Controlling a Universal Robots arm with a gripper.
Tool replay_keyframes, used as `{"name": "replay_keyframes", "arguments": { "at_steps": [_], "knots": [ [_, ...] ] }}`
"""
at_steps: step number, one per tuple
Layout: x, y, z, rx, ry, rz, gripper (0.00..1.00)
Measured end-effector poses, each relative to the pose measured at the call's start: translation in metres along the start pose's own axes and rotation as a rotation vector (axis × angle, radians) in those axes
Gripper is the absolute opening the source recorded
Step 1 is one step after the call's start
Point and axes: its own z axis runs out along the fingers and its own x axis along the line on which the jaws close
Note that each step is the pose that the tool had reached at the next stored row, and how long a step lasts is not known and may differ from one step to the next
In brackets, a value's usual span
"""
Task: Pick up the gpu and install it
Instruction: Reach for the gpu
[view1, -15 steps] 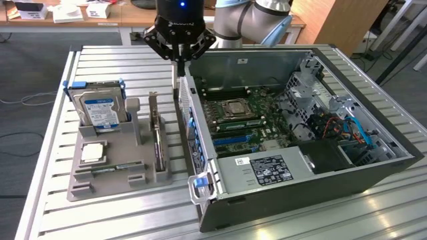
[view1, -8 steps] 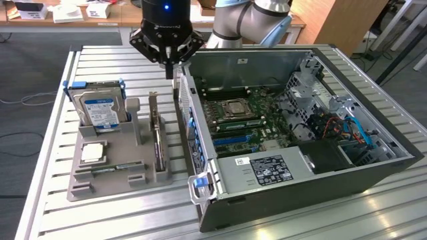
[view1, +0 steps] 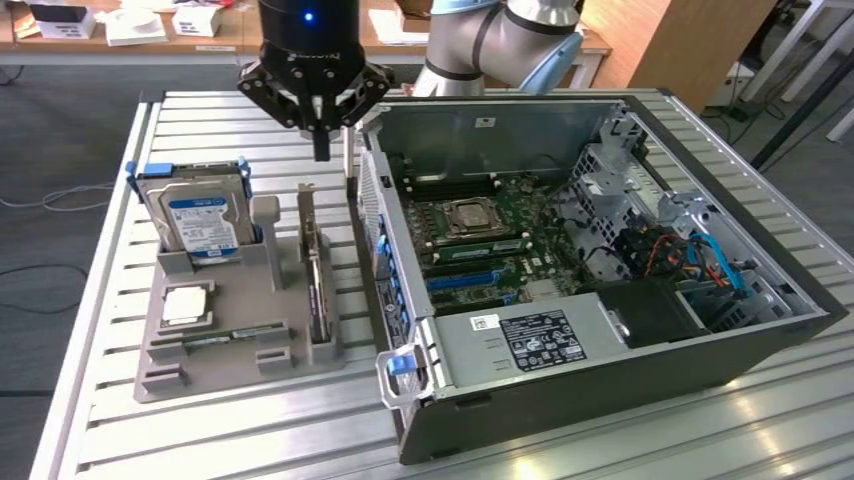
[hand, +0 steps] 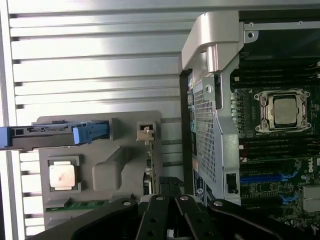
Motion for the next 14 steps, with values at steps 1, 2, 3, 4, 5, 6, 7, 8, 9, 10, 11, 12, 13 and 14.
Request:
{"name": "replay_keyframes", "arguments": {
  "at_steps": [1,2,3,4,5,6,7,8,9,10,11,12,13,14],
  "knots": [
    [0.0008,-0.0001,0.0,0.0002,0.0001,0.0,0.11],
    [0.0027,-0.0002,0.0001,0.0002,0.0001,0.0,0.11],
    [0.0054,-0.0004,0.0001,0.0001,0.0,0.0,0.11],
    [0.0079,-0.0006,0.0002,0.0,0.0,0.0,0.11],
    [0.0091,-0.0007,0.0002,0.0001,0.0,0.0,0.11],
    [0.0096,-0.0007,0.0002,0.0001,0.0,0.0,0.11],
    [0.0096,-0.0007,0.0002,0.0,0.0,0.0,0.11],
    [0.0095,-0.0007,0.0002,0.0001,0.0,0.0,0.11],
    [0.0095,-0.0007,0.0002,0.0001,0.0,0.0,0.11],
    [0.0096,-0.0011,0.0001,0.0001,0.0001,0.0,0.11],
    [0.0095,-0.0021,0.0001,0.0001,0.0002,0.0,0.11],
    [0.0094,-0.0034,0.0001,0.0001,0.0001,0.0,0.11],
    [0.0093,-0.0049,0.0,0.0001,0.0001,0.0,0.11],
    [0.0092,-0.0066,-0.0001,0.0001,0.0002,0.0,0.11]
  ]
}}
